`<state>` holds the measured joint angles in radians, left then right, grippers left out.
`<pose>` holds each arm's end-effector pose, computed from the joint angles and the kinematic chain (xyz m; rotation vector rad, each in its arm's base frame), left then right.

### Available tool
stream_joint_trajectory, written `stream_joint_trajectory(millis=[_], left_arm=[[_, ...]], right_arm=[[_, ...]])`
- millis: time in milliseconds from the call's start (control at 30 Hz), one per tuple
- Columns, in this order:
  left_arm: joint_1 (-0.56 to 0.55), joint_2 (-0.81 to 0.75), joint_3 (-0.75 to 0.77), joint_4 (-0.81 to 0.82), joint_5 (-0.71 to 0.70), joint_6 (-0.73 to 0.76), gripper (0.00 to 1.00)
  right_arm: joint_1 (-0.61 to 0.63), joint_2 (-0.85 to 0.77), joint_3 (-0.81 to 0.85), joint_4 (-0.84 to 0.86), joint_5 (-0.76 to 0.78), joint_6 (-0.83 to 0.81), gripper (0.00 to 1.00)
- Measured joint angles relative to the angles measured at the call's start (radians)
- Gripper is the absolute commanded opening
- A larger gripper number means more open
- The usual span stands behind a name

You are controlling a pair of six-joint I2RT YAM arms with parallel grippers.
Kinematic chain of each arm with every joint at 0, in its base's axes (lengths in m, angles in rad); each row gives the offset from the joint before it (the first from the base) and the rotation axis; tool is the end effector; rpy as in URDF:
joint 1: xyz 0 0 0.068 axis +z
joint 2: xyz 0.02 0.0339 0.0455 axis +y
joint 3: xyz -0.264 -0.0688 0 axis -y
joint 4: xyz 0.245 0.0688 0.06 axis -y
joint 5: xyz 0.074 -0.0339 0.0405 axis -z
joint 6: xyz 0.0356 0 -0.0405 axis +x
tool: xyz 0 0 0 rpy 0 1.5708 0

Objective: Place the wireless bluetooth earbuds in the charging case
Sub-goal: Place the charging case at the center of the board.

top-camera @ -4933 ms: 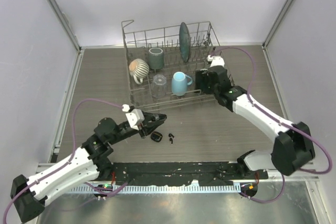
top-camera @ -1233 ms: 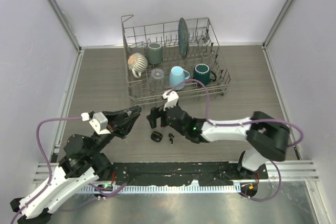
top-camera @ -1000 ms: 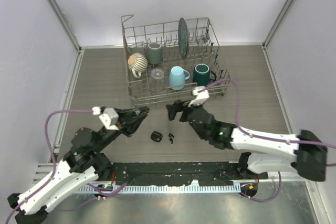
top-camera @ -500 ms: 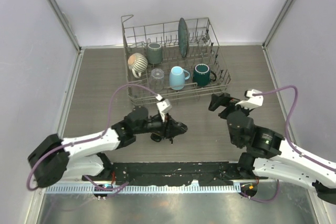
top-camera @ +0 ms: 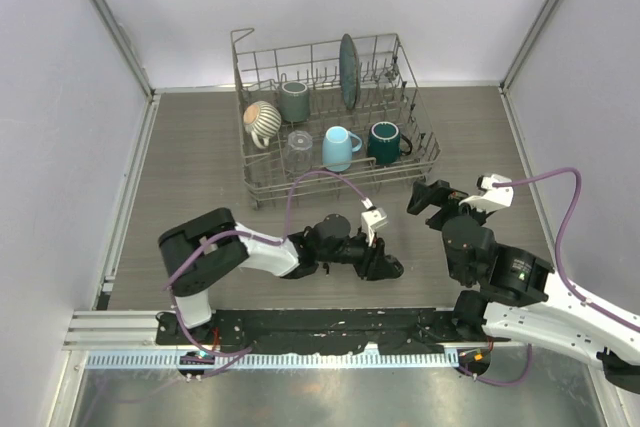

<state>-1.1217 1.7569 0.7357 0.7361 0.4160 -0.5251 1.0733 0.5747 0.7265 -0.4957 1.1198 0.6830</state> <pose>0.1391 -0.3218 0.1654 0.9356 1.9120 -1.4566 0.0834 0.0865 0.3232 0.3769 1.6817 0.2232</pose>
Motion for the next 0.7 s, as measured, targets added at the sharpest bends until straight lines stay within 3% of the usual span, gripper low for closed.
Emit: stream_joint_trajectory(millis=[300,700], left_arm=[[-0.019,0.166,0.049,0.047,-0.110,-0.066,0.17],[-0.019,0.214,0.082,0.061,-0.209,-0.104,0.34]], right_arm=[[0.000,-0.052,0.001,-0.007,0.008,-0.013,1.00],[0.000,-0.053,0.009,-0.007,0.010,-0.038,1.00]])
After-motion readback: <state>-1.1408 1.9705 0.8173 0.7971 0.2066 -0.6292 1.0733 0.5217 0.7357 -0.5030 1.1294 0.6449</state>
